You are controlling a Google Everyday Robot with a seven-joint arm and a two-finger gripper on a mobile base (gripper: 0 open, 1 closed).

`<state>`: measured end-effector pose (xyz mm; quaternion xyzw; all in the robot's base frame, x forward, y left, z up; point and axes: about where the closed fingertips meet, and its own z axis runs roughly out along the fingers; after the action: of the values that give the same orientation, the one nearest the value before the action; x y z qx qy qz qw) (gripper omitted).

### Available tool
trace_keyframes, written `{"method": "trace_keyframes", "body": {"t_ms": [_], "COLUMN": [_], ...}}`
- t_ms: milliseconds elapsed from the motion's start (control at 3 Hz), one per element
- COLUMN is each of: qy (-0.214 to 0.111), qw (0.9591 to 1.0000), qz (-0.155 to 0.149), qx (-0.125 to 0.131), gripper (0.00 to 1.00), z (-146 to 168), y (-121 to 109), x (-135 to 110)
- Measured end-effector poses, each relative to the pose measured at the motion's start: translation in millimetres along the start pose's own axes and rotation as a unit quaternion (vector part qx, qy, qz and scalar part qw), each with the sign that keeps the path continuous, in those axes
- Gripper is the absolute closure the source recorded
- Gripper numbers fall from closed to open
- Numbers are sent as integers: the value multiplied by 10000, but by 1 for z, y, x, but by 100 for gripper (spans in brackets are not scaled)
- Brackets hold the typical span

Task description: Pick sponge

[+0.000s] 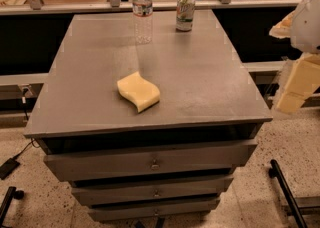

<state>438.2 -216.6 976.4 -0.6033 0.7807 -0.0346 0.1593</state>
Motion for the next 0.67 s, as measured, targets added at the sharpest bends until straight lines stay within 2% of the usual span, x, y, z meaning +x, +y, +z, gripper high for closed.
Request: {"method": "trace_keyframes", "body": {"t_ms": [333,667], "qy": [0,-22], "qw": [10000,10000], "qz": [0,-85], "qx": [1,36], "gripper": [0,0], "z": [0,13], "y": [0,-6], "x": [0,-24]}}
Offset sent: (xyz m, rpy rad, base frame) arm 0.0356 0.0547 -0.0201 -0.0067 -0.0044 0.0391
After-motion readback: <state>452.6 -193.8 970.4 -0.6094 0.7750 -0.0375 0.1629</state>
